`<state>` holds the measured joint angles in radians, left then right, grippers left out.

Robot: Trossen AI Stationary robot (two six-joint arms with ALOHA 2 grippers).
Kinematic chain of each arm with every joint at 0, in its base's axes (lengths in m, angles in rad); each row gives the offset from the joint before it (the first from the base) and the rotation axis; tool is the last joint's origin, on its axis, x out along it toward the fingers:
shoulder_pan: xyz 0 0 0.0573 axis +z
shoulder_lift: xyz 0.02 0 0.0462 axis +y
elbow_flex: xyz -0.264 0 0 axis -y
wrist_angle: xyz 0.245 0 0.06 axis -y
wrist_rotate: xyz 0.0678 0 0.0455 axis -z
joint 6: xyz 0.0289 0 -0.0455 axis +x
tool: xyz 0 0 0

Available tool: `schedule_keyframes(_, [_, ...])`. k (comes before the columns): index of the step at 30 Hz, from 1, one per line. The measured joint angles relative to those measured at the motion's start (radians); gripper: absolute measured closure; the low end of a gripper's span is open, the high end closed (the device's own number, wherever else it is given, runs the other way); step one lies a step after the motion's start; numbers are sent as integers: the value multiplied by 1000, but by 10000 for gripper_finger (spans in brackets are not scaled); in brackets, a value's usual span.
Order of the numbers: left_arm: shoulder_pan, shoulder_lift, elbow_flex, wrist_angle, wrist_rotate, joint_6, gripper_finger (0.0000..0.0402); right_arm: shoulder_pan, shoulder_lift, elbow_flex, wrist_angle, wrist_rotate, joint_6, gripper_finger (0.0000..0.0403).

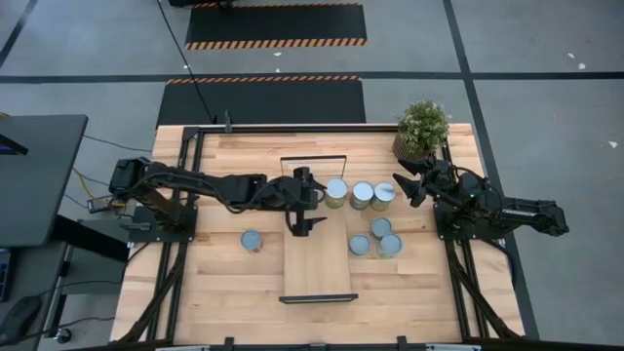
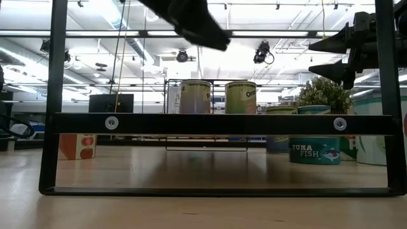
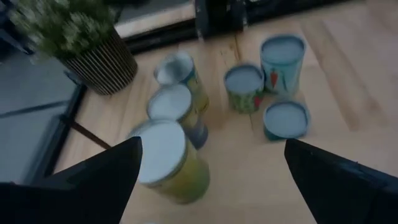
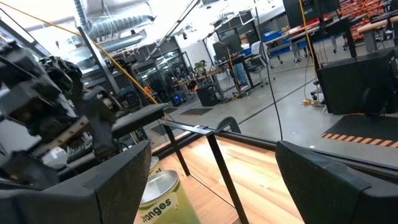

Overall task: Pick and place cans onto a shelf
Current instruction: Adjust the canned oranges on the shelf

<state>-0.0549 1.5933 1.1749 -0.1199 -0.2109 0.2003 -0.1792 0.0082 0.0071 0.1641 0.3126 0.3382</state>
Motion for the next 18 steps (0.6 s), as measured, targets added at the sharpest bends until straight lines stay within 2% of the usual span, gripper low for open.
schedule_keyframes(8, [13,63,2,8,161,-9,1,0,1,0,8,4,0,51])
schedule_keyframes(15, [-28,25,34,-37,146,-12,3,0,5,0,23,3,0,51])
schedule_keyframes(18, [-45,8,34,-90,127,-9,16,0,5,0,26,4,0,51])
